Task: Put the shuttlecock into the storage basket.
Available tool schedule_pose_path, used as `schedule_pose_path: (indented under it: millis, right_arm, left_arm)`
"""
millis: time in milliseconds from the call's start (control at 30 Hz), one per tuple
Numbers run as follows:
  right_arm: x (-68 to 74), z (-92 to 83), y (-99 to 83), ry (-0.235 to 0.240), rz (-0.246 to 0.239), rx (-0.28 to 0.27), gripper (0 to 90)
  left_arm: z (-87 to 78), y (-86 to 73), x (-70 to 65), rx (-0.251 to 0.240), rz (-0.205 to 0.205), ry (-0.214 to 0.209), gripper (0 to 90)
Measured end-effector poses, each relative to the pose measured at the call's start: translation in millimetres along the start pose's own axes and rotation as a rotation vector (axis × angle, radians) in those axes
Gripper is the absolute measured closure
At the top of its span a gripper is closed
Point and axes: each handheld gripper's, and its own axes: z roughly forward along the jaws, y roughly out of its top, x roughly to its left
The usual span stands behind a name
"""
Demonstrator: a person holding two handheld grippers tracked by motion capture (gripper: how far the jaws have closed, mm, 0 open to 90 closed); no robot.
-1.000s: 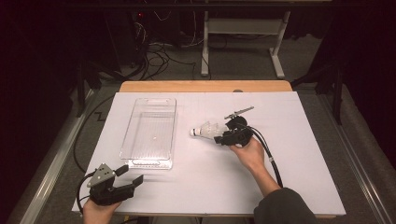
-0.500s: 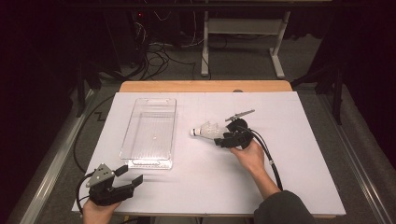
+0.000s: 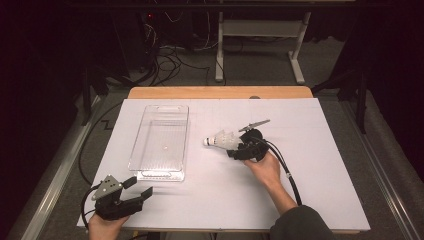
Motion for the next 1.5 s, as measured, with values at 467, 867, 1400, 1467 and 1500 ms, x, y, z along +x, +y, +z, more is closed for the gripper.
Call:
schedule_pose_path:
  millis: [467, 867, 1400, 1467, 1500]
  right_arm:
    - [1.2, 10.0, 0.4, 0.004, 0.005, -0.002, 46.1]
    - [-0.2, 9.8, 2.0, 0.003, 0.014, -0.016, 46.1]
    - [-3.6, 14.9, 5.7, 0.013, 0.041, -0.023, 46.7]
    - [-3.8, 14.9, 6.3, 0.012, 0.044, -0.026, 46.8]
    - [-3.8, 14.8, 7.0, 0.011, 0.046, -0.024, 46.8]
  left_arm:
    - [0.0, 0.4, -0.9, 0.004, 0.007, 0.003, 28.7]
    - [1.0, 0.8, -2.0, 0.009, 0.017, 0.008, 28.7]
    - [0.8, 0.7, -2.0, 0.010, 0.018, 0.006, 28.8]
    - [0.9, 0.7, -2.1, 0.010, 0.019, 0.006, 28.8]
    - [0.8, 0.7, -2.1, 0.010, 0.018, 0.006, 28.8]
